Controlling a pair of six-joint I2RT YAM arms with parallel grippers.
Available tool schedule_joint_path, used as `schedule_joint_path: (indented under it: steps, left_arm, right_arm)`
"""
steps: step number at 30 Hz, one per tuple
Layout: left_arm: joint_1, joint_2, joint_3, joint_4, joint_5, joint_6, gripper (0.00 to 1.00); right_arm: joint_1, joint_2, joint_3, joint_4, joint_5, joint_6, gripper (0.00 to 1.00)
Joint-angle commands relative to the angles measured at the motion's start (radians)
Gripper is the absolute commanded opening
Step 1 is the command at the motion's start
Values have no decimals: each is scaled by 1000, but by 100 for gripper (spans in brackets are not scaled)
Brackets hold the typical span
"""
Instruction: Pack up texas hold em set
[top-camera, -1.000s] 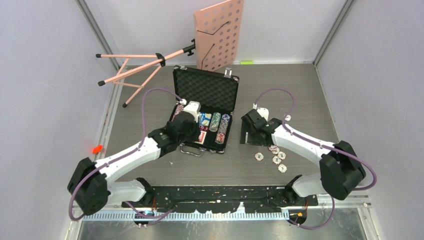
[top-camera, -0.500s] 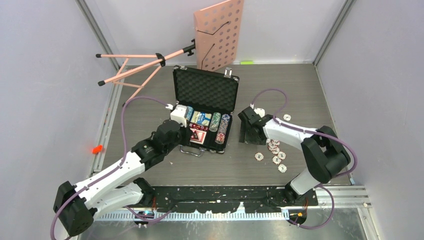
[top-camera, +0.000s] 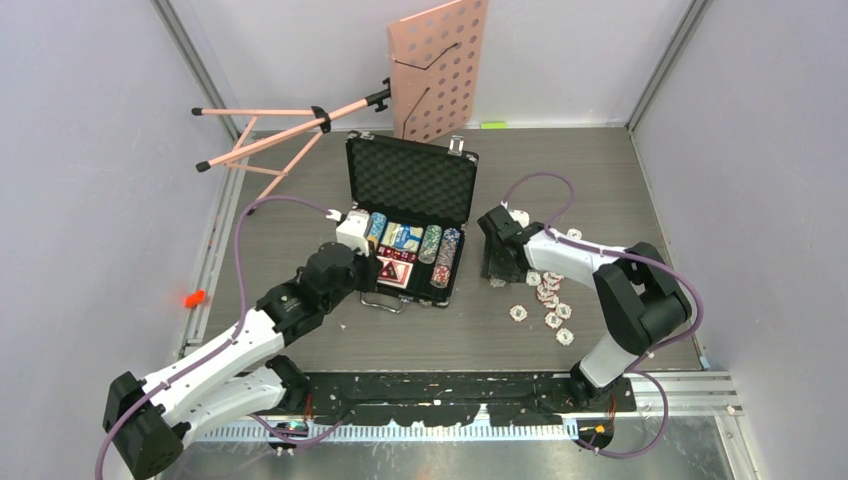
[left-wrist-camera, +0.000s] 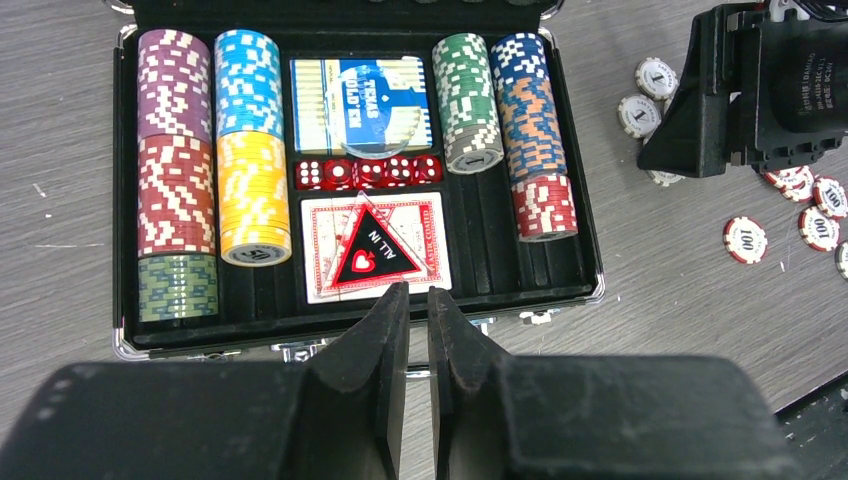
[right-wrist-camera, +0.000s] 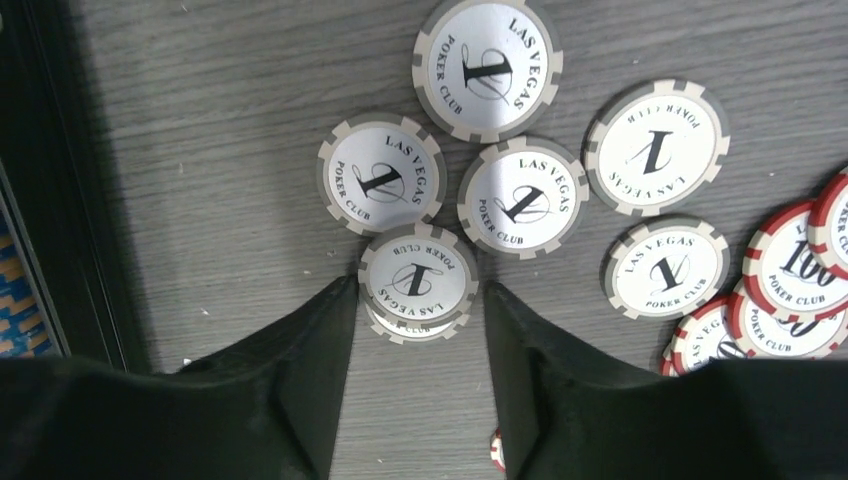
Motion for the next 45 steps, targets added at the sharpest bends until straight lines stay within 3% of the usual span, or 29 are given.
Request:
schedule_joint_path:
  steps: [1,5,9,13,18,21,29,35,45]
  left_arm:
    - [0,-25,3,43,-13,24,15]
    - [0,-24,2,47,-6,24,15]
    - [0,-13,0,56,4,13,21]
    - [0,-4,-11,93,18,-36,38]
    - [0,59,-15,151,65,-166,71]
    - [0,130,3,195,130,-244,80]
    - [10,380,238,128,399,-350,86]
    - [110,543,324,183,702,-498,89]
    - [134,718,383,284,984,-650,72]
  right_arm:
    - [-10,34,-24,65,-14,-1,51]
    - [-10,22,-25,43,-19,-22,41]
    - [-10,-27,-22,14,-23,-35,38]
    - [-10,-94,-12,-33,-45,-38,37]
    - [-10,-192,-8,-68,-84,-37,37]
    - [-11,-249,-18,-69,-126,-47,36]
    - [-1,-452,-59,-44,-264,-138,30]
    - [40,-587,-131,59,-394,-164,22]
    - [152,-588,-110,130,-371,-216,16]
